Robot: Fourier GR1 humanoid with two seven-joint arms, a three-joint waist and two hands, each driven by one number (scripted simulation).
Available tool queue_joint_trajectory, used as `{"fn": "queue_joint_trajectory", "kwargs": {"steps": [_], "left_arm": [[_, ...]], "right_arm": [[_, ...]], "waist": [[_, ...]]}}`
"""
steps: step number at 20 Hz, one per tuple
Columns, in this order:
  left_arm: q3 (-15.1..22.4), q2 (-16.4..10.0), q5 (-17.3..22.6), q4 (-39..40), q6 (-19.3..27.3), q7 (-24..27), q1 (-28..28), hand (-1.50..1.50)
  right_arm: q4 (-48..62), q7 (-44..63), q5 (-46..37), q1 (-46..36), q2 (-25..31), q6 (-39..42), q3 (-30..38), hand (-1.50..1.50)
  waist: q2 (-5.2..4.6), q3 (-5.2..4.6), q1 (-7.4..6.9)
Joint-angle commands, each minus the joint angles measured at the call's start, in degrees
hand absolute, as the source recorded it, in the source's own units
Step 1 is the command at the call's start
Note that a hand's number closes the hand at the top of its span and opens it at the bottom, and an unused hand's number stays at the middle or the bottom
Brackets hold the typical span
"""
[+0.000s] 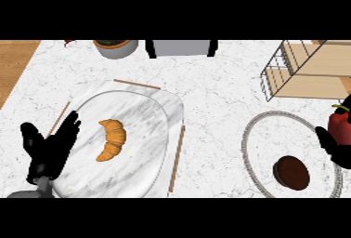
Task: Pick the bell pepper from the placemat and place it in the tiered shelf
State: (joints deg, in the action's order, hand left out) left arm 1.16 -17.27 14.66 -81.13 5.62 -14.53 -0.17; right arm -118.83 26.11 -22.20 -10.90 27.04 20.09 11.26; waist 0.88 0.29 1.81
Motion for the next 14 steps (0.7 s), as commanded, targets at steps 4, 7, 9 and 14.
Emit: {"fn": "queue_joint_trajectory", "kwargs": {"steps": [4,7,9,14], "left_arm": [[1.87,2.18,-1.70,2.28,0.67,-2.24,-2.08,0.00],[0.20,0.62,0.61,1.75,-2.30,-2.86,-0.67,0.00],[0.62,2.57,-1.02,3.98,-1.65,0.19,-0.94,0.00],[1.18,2.98,-1.65,2.29,-1.72,-1.65,-0.76,0.00]], "right_arm": [[1.54,7.77,15.74,-9.18,11.29,8.66,18.73,1.50],[9.09,13.06,19.48,-17.84,15.71,9.59,20.45,1.50],[13.75,10.15,17.78,-17.75,16.44,9.16,19.91,1.50],[25.49,8.48,14.50,-25.96,20.23,6.33,17.45,1.50]], "waist": [[-0.72,-0.32,-0.92],[-0.78,-0.36,-1.92],[-0.93,-0.33,-2.01],[-1.00,-0.31,-2.62]]}}
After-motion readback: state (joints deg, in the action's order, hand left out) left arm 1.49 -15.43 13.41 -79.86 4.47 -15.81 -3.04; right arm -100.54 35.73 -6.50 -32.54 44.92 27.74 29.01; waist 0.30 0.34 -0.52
